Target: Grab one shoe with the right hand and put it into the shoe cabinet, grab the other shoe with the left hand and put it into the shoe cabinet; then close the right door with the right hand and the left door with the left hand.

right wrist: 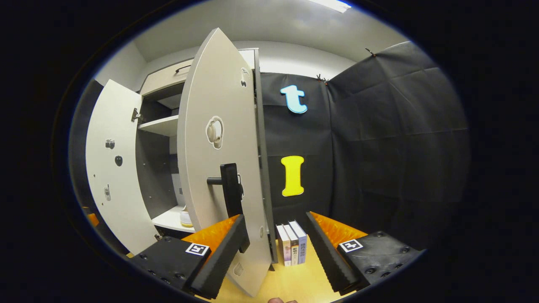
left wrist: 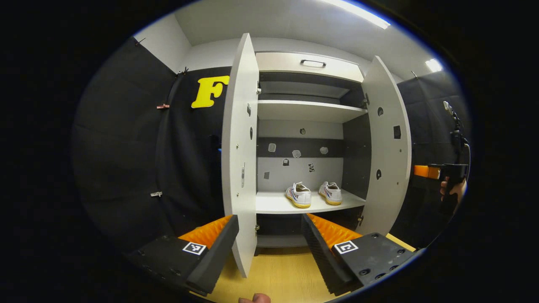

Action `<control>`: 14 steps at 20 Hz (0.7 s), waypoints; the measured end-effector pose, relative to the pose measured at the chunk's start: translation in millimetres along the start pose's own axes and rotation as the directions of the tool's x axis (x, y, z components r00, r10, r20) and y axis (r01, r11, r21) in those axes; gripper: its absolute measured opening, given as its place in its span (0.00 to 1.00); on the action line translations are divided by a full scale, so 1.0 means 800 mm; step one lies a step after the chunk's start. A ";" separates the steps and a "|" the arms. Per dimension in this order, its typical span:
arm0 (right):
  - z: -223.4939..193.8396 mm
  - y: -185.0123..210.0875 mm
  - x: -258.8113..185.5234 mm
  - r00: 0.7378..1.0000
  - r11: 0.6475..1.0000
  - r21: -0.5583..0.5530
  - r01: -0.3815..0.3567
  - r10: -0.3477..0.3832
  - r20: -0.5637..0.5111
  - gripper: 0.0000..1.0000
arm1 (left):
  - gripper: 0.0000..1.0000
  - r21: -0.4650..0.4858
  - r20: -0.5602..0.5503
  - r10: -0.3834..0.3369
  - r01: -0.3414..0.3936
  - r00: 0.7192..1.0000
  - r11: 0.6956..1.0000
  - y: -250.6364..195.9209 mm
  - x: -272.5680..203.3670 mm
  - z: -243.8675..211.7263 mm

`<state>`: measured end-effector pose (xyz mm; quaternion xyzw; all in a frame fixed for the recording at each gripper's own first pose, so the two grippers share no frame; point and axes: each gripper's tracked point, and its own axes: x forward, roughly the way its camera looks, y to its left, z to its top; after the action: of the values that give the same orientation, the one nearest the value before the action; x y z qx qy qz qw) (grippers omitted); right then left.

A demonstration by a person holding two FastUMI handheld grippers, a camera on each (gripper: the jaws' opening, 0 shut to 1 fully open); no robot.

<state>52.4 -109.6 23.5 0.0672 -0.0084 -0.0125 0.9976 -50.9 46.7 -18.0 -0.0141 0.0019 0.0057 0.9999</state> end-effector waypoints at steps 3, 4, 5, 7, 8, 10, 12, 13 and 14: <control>-0.008 0.047 0.011 0.997 0.997 -0.001 -0.077 0.077 -0.017 0.96 | 0.94 -0.007 0.003 0.024 -0.024 1.000 1.000 0.018 -0.009 0.000; -0.011 0.063 0.014 0.994 0.995 0.001 -0.102 0.102 -0.029 0.96 | 0.94 -0.009 0.004 0.033 -0.033 0.999 0.999 0.024 -0.011 0.000; -0.006 0.082 0.015 0.991 0.991 0.015 -0.133 0.134 -0.022 0.96 | 0.94 -0.013 0.004 0.043 -0.043 0.999 0.999 0.030 -0.014 0.000; 0.004 0.113 0.010 0.985 0.984 0.020 -0.174 0.174 0.002 0.98 | 0.94 -0.021 0.006 0.060 -0.060 0.998 0.998 0.041 -0.021 0.001; 0.005 0.121 0.007 0.983 0.983 0.009 -0.185 0.185 0.008 0.98 | 0.94 -0.024 0.008 0.074 -0.073 0.997 0.997 0.048 -0.025 0.002; 0.005 0.143 -0.006 0.976 0.976 0.001 -0.219 0.219 0.006 0.98 | 0.94 -0.040 0.009 0.091 -0.091 0.996 0.995 0.060 -0.029 0.006; 0.000 0.159 -0.019 0.969 0.969 0.011 -0.248 0.248 -0.002 0.98 | 0.94 -0.052 0.011 0.105 -0.104 0.994 0.993 0.072 -0.028 0.007; -0.002 0.166 -0.025 0.966 0.965 0.016 -0.260 0.260 -0.005 0.98 | 0.94 -0.056 0.013 0.114 -0.113 0.993 0.992 0.078 -0.025 0.008; -0.005 0.172 -0.031 0.963 0.963 0.018 -0.269 0.270 -0.011 0.98 | 0.94 -0.057 0.017 0.121 -0.120 0.992 0.991 0.085 -0.024 0.011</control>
<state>30.6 27.5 37.6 0.0737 -0.0109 0.1239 0.9895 -70.7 114.6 -10.6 -0.0417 -0.0074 0.0665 0.9969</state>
